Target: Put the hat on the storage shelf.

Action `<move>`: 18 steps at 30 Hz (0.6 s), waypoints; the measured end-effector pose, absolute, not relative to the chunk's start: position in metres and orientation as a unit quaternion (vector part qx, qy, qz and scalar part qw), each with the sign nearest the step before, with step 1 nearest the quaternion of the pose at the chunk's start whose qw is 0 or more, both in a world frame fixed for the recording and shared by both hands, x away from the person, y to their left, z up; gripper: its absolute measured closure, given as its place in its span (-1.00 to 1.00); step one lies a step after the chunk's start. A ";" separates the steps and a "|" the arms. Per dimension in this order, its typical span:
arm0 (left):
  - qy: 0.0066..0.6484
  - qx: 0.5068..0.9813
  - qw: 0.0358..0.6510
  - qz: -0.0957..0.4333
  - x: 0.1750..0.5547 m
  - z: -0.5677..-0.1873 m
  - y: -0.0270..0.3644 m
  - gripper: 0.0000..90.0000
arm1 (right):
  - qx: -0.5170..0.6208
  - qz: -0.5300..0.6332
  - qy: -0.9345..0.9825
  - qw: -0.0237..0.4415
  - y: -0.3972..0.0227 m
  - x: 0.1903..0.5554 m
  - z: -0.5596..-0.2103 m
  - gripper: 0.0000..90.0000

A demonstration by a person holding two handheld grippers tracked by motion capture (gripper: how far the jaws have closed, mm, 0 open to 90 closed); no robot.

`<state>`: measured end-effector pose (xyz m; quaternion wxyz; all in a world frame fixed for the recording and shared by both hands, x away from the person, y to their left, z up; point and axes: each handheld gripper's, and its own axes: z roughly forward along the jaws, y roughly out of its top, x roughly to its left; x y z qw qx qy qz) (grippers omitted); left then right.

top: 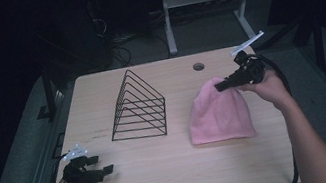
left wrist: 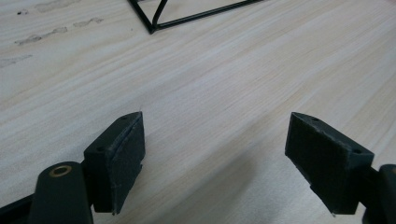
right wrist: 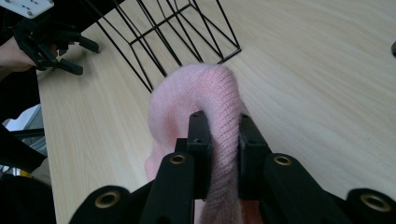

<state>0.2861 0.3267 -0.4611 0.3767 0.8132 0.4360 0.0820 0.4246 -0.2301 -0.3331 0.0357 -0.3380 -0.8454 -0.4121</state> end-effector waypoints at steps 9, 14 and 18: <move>0.428 0.814 0.382 0.088 0.286 -0.451 0.326 -0.55 | -0.331 -0.416 -0.847 0.015 -0.234 0.419 -0.310 0.75; 0.422 0.816 0.384 0.089 0.287 -0.446 0.325 -0.55 | -0.326 -0.417 -0.848 0.009 -0.235 0.418 -0.299 0.75; 0.416 0.815 0.394 0.080 0.288 -0.440 0.324 -0.55 | -0.321 -0.420 -0.849 0.009 -0.233 0.418 -0.289 0.75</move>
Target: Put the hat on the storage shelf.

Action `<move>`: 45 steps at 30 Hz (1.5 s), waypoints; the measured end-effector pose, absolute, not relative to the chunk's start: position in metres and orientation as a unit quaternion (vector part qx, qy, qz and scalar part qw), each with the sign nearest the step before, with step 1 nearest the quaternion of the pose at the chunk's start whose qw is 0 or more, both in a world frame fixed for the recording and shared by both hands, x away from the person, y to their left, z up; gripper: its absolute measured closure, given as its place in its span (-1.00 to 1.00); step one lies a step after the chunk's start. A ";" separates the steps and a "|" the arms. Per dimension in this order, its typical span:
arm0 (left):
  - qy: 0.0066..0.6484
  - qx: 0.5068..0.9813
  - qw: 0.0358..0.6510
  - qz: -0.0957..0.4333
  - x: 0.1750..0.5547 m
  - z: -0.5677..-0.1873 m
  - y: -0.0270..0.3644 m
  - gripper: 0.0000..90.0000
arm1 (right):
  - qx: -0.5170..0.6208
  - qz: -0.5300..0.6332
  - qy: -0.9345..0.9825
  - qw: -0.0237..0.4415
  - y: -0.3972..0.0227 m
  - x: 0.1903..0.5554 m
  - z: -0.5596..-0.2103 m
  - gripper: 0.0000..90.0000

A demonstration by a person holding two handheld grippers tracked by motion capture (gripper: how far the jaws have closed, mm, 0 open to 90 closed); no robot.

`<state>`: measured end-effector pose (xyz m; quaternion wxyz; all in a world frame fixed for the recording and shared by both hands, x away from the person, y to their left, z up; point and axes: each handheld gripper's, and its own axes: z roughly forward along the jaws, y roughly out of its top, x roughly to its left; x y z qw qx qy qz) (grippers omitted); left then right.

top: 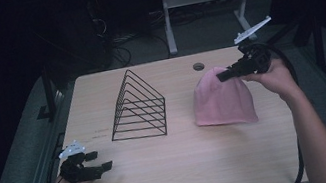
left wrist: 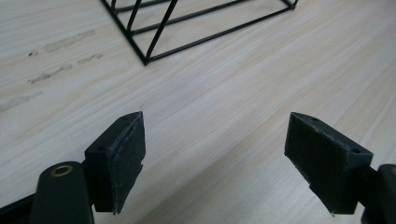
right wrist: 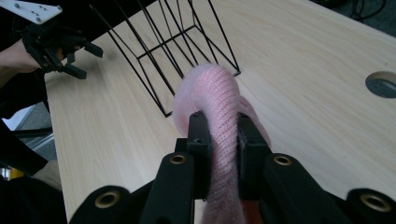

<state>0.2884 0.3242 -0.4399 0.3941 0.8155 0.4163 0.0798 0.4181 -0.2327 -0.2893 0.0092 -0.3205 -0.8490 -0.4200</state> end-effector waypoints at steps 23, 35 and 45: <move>0.346 0.833 0.425 0.078 0.298 -0.370 0.325 -0.55 | -0.267 -0.442 -0.856 -0.009 -0.189 0.419 -0.228 0.75; 0.313 0.842 0.433 0.074 0.312 -0.333 0.318 -0.55 | -0.243 -0.458 -0.855 -0.008 -0.164 0.421 -0.199 0.75; 0.300 0.848 0.433 0.063 0.325 -0.319 0.310 -0.55 | -0.226 -0.462 -0.858 -0.010 -0.141 0.423 -0.179 0.75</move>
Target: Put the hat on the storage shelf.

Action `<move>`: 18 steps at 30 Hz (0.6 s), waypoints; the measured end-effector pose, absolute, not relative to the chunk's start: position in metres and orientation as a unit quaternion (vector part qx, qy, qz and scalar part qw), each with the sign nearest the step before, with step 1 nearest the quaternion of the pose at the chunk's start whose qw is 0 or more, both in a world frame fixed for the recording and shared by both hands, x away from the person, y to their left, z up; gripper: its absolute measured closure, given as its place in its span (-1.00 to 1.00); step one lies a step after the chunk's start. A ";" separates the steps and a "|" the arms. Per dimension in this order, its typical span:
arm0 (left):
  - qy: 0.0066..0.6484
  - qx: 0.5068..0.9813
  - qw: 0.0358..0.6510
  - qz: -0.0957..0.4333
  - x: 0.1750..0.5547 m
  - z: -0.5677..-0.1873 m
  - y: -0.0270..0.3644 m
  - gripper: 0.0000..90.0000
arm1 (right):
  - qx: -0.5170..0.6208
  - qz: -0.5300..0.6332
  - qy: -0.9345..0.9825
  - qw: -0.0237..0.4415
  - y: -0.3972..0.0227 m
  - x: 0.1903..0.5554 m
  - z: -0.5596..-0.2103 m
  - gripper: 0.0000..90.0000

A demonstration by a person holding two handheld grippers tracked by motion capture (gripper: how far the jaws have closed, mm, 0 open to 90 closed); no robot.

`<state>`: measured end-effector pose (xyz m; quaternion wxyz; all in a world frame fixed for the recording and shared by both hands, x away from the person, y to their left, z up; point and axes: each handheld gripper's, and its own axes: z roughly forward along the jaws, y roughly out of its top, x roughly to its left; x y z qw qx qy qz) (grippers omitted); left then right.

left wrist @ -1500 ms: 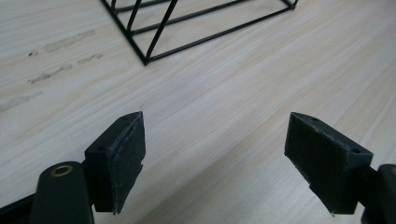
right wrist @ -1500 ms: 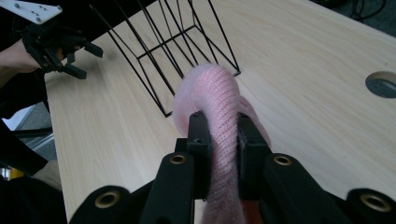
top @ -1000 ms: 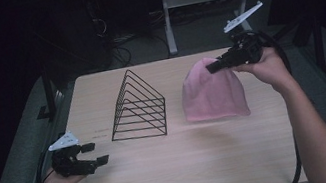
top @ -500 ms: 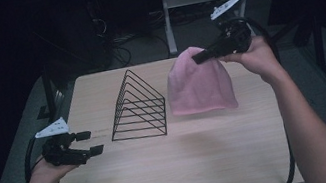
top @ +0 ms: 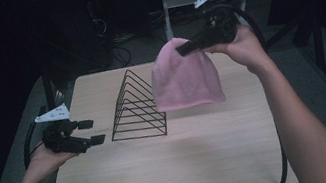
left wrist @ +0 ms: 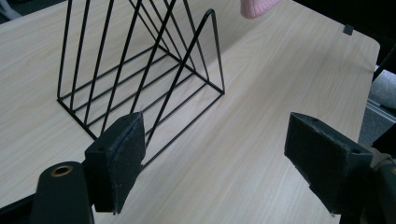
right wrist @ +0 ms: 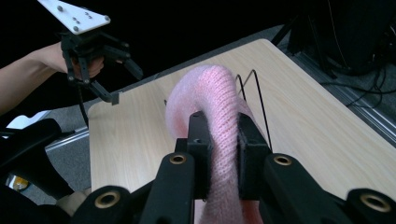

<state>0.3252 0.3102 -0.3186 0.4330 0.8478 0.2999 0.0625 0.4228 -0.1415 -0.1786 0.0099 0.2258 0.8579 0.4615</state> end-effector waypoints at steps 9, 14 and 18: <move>0.290 0.850 0.437 0.061 0.334 -0.304 0.305 -0.52 | 0.203 0.471 0.859 0.011 -0.121 0.424 -0.164 0.75; 0.282 0.852 0.438 0.059 0.337 -0.296 0.300 -0.51 | 0.197 0.472 0.859 0.008 -0.110 0.424 -0.158 0.75; 0.276 0.856 0.433 0.061 0.342 -0.290 0.294 -0.51 | 0.189 0.469 0.863 0.007 -0.102 0.425 -0.153 0.75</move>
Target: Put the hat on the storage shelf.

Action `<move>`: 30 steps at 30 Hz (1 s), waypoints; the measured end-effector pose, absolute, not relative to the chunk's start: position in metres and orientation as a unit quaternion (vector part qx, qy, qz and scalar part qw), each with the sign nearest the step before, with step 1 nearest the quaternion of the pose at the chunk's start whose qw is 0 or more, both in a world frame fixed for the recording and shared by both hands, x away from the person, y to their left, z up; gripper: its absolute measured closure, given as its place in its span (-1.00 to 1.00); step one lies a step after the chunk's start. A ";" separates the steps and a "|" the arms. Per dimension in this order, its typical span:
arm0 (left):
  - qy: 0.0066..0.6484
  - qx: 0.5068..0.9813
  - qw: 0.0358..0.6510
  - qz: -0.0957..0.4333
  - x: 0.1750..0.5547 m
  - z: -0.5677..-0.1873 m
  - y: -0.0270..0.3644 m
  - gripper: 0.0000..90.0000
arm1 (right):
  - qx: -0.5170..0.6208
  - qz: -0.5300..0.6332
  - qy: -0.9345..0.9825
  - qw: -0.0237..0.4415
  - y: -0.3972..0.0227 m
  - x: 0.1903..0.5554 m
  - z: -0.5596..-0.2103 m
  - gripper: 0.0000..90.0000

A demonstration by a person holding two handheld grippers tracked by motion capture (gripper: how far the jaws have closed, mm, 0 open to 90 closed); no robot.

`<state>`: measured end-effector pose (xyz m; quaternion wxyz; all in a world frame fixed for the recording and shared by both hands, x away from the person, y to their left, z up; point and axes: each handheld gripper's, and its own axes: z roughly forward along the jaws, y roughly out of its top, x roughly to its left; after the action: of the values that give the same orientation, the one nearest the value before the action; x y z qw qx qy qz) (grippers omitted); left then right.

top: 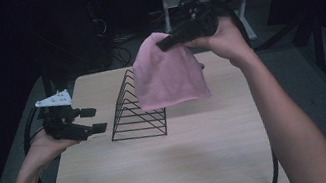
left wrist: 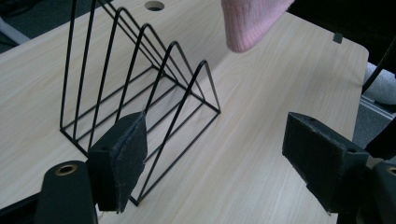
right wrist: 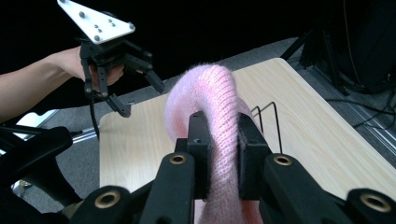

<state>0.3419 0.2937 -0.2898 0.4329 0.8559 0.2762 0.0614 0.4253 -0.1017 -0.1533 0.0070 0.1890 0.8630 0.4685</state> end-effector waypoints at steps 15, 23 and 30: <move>0.257 0.860 0.437 0.054 0.354 -0.274 0.276 -0.46 | 0.167 0.474 0.865 0.002 -0.075 0.426 -0.138 0.75; 0.260 0.858 0.440 0.051 0.359 -0.274 0.277 -0.41 | 0.149 0.473 0.868 -0.002 -0.055 0.431 -0.135 0.75; 0.258 0.858 0.440 0.050 0.365 -0.270 0.281 -0.32 | 0.136 0.471 0.872 -0.009 -0.034 0.436 -0.132 0.75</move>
<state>0.3654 0.2810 -0.2698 0.4404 0.8584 0.2582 0.0505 0.4363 -0.0338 -0.1320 -0.0086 0.1356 0.8715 0.4712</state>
